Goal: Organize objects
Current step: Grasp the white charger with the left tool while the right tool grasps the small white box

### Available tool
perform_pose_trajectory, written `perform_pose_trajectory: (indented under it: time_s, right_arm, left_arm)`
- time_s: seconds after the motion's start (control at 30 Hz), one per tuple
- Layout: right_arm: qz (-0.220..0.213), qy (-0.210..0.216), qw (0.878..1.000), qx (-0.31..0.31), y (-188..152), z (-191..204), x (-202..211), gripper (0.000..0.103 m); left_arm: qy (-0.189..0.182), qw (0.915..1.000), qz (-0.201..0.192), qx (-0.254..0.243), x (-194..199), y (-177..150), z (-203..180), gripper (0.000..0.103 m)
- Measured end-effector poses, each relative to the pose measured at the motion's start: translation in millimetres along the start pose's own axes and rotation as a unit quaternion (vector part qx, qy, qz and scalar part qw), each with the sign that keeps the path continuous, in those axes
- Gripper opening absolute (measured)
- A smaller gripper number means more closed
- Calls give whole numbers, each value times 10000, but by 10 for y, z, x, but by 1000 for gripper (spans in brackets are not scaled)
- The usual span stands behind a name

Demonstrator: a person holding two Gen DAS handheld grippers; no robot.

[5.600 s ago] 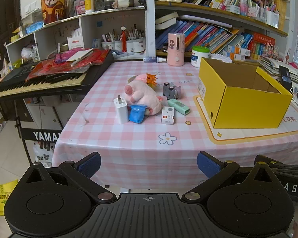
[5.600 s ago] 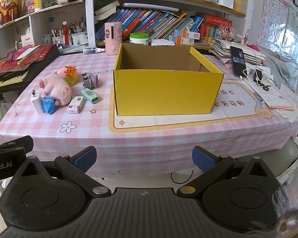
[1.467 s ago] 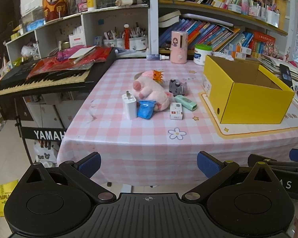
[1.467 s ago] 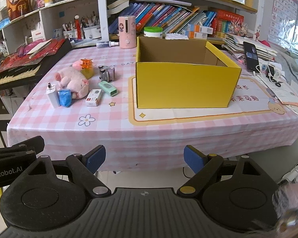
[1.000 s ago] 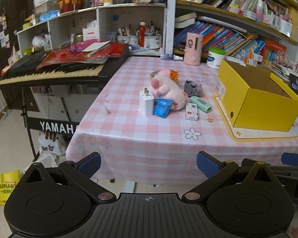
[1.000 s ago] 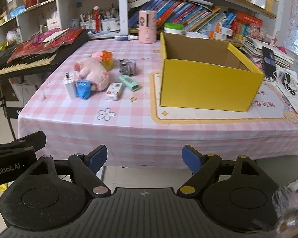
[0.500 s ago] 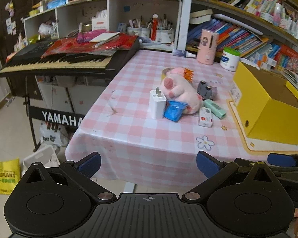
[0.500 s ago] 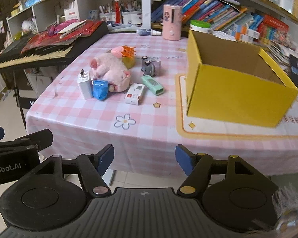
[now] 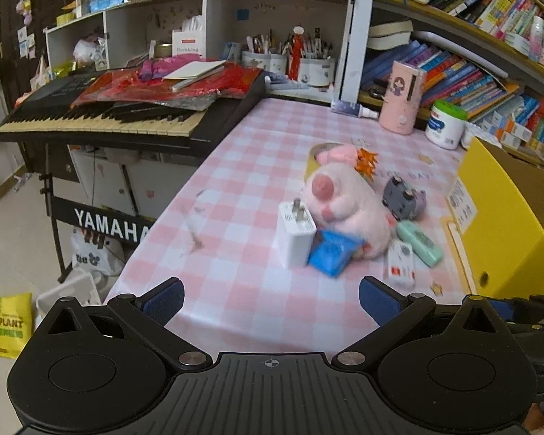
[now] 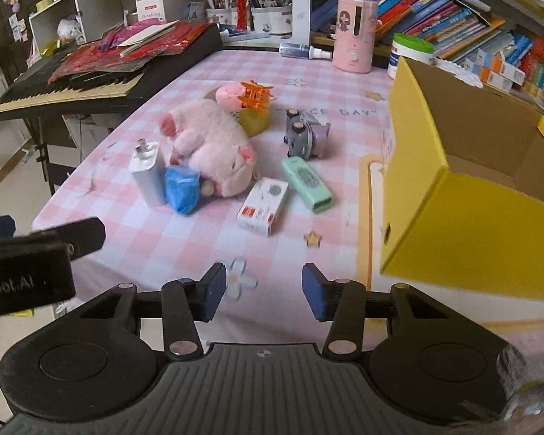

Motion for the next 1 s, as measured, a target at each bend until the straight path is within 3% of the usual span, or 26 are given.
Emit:
perform_pose_trajectory:
  time_s: [0.2,0.5,0.67,0.73,0.83,1.0]
  right_arm:
    - [-17,75,10000,15,197,-47,-293,44]
    - [98,188,9997,85,459,-28,-658,44]
    - [168,135,9996,160,520,-46,-815,44]
    - [131,103,9998,144,532,-74,-829,36]
    - [103,108,9997,207,533,-121,-829,29]
    - [74,34,9994,324,533,-127,-838,29]
  left_arm:
    - [-100,9991,354,190,-274,183,29,103]
    - [-236,9987,425,164,-494,412,-11,99]
    - [-438,9974,565,132,-697,517,-92,76]
    - [-393,9972,629,84,-788,538,-122,62]
    - [-453,9967,612,278,-861,575,-109,58]
    - [-549,9954,693,368,-977,606,-121,58]
Point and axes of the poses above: each gripper's, at about its wrist camera, not at the fingertips, and x roughly against the way its jaws point, z to its left, y to its top, the point moved 2 cm from there along -x, roughly the way its jaws point, and after that the axes turned 6 degrees about z, right-handed, at the moved point
